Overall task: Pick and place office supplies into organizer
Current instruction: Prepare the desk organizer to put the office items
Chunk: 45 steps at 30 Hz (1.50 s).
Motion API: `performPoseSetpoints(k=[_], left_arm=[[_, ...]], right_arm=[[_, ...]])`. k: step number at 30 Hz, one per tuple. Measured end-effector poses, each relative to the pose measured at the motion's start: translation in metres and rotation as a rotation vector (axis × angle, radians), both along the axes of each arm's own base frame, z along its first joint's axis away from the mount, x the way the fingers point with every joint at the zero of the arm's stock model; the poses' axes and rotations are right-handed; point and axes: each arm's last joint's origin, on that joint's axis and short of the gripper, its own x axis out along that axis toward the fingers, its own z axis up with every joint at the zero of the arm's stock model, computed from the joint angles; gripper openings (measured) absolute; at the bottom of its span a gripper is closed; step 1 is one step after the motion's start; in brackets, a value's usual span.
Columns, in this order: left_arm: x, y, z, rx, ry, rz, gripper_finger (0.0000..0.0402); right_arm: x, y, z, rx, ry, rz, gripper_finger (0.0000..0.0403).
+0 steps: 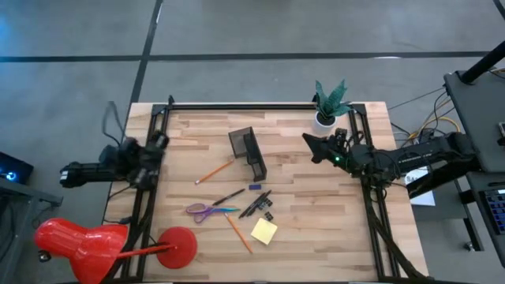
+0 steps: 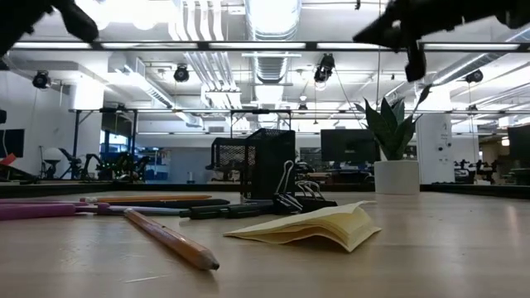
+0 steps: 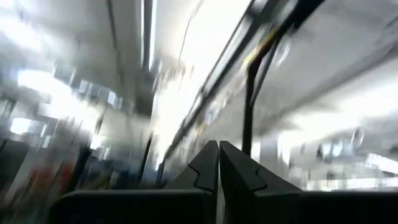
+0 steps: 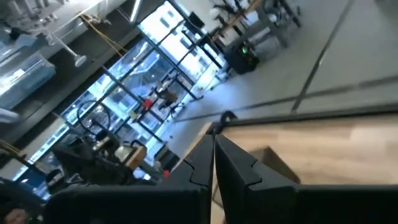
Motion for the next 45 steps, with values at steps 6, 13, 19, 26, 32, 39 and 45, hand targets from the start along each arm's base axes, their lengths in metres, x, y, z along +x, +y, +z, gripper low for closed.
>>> performPoseSetpoints(k=[6,13,19,26,32,39,45], left_arm=[[-0.029,-0.001,0.020,-0.028,-0.354,-0.059,0.0000],[-0.012,0.004,0.012,-0.065,-0.189,0.158,0.0000],[-0.005,0.007,0.027,-0.114,-0.166,0.235,0.0000],[0.042,0.014,0.050,-0.199,0.376,0.429,0.0000],[0.069,0.021,0.083,-0.238,0.702,0.695,0.0000],[0.096,0.027,0.109,-0.307,0.749,0.622,0.0000],[0.112,0.027,0.110,-0.297,0.718,0.512,0.0000]], right_arm=[[0.011,-0.015,0.019,-0.004,0.154,-0.025,0.0026],[0.026,-0.037,0.035,0.035,0.330,0.138,0.0107],[0.041,-0.042,0.049,-0.076,0.482,0.157,0.0180],[0.040,-0.055,0.052,-0.054,0.795,-0.072,0.0235],[0.042,-0.077,0.056,0.054,0.880,0.010,0.0251],[0.034,-0.106,0.039,0.208,0.890,0.068,0.0251],[0.024,-0.121,0.031,0.227,0.920,0.067,0.0250]])
